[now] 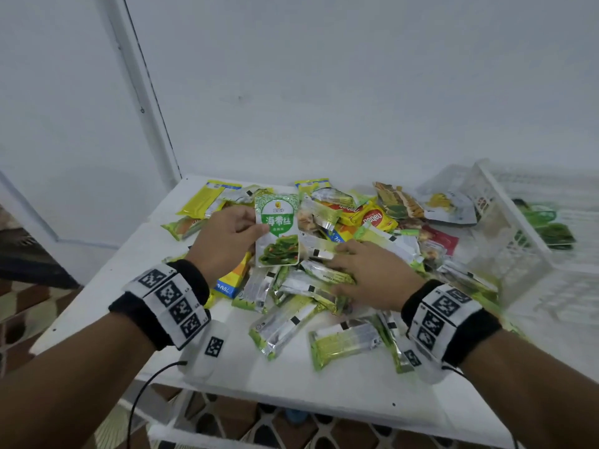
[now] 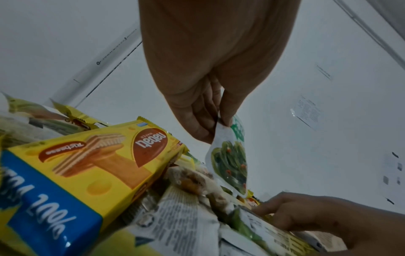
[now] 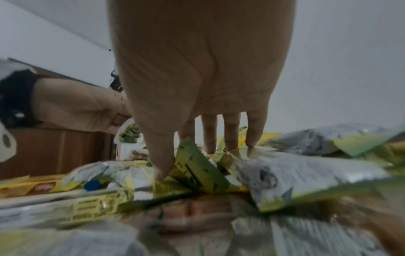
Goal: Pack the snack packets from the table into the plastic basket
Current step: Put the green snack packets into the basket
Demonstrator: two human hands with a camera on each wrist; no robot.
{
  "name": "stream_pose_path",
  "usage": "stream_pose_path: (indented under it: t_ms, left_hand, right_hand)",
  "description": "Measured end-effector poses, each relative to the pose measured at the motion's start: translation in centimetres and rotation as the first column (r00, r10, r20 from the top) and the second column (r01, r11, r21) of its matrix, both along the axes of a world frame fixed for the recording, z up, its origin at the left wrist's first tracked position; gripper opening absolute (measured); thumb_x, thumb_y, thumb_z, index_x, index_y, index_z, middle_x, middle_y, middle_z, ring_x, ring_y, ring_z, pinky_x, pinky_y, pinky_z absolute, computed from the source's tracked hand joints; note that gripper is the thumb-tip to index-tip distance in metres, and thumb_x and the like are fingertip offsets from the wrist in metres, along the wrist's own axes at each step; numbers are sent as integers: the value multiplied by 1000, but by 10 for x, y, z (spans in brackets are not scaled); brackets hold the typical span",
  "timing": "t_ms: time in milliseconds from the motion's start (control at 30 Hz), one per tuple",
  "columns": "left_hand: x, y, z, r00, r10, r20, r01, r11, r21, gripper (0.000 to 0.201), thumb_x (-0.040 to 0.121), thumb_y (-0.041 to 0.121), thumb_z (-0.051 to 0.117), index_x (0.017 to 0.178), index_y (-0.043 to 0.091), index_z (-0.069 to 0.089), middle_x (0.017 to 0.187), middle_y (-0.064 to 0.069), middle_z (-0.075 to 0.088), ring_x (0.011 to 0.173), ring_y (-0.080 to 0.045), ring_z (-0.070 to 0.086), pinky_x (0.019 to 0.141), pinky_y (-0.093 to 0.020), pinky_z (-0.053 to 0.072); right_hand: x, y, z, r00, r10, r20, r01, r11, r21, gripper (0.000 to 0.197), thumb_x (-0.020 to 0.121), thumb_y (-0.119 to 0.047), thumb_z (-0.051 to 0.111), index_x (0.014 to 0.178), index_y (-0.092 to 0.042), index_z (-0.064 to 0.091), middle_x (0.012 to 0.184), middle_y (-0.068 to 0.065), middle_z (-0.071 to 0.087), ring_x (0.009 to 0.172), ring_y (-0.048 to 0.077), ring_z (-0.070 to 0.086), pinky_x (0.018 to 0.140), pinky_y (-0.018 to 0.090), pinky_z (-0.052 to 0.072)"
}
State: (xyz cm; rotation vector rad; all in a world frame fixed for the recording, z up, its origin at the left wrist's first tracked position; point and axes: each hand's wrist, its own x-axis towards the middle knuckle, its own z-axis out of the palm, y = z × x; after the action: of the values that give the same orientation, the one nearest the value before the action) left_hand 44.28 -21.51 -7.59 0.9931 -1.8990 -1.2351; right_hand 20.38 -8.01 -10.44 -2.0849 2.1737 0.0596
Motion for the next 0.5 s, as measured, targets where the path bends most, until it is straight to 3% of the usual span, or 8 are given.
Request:
stream_pose_path:
  t_ms: [167,233,267,367,433,500]
  left_hand:
    - [-4,-2,4,999,41,7,-41,999,-8,16,96,16,69,88,4,62,88,-19,73,76,-22,65,87,-54,57]
    - [-5,-4,6,999,48,9,-48,999,-17,17,96,15,69,88,2,61,89,-25,71,75,-26,64,80,-56,57]
    - [-5,-5,7,999,52,7,-52,998,-21,16,96,14,69,88,3,61,88,-24,71,75,-25,65,73,-50,60]
    - [-7,-9,7,997,72,-15,-72,997,1,11,96,10,68,89,3,63,86,-14,76,74,-19,70,65,-26,56]
    - [-8,-11,7,996,87,-15,-87,996,9,12,96,11,69,92,1,64,86,-12,77,72,-18,70,63,-22,54]
    - [-9,-13,6,995,97,-13,-97,995,12,12,95,12,69,93,2,65,85,-10,77,73,-19,70,66,-27,54]
  right_hand:
    - [-11,2,9,998,-14,-61,15,1000,22,38,96,-49,56,125,-26,64,133,-5,52,115,20,50,94,39,49]
    - [-13,2,14,996,-52,-67,52,999,1,38,95,-48,52,121,-23,64,116,-3,56,106,20,54,86,39,52]
    - [-14,1,15,997,-66,-50,65,998,-19,38,95,-48,51,120,-23,62,111,-3,56,104,20,55,83,38,52]
    - [-17,-3,16,999,-52,4,53,996,-72,46,95,-56,49,128,-24,56,116,-2,56,110,21,55,87,40,52]
    - [-16,-10,16,999,-26,27,28,996,-90,54,97,-60,48,140,-27,50,126,-1,55,117,22,52,92,41,50]
    - [-13,-21,15,1000,19,15,-18,996,-83,54,100,-58,45,147,-32,43,131,2,54,121,24,51,94,41,49]
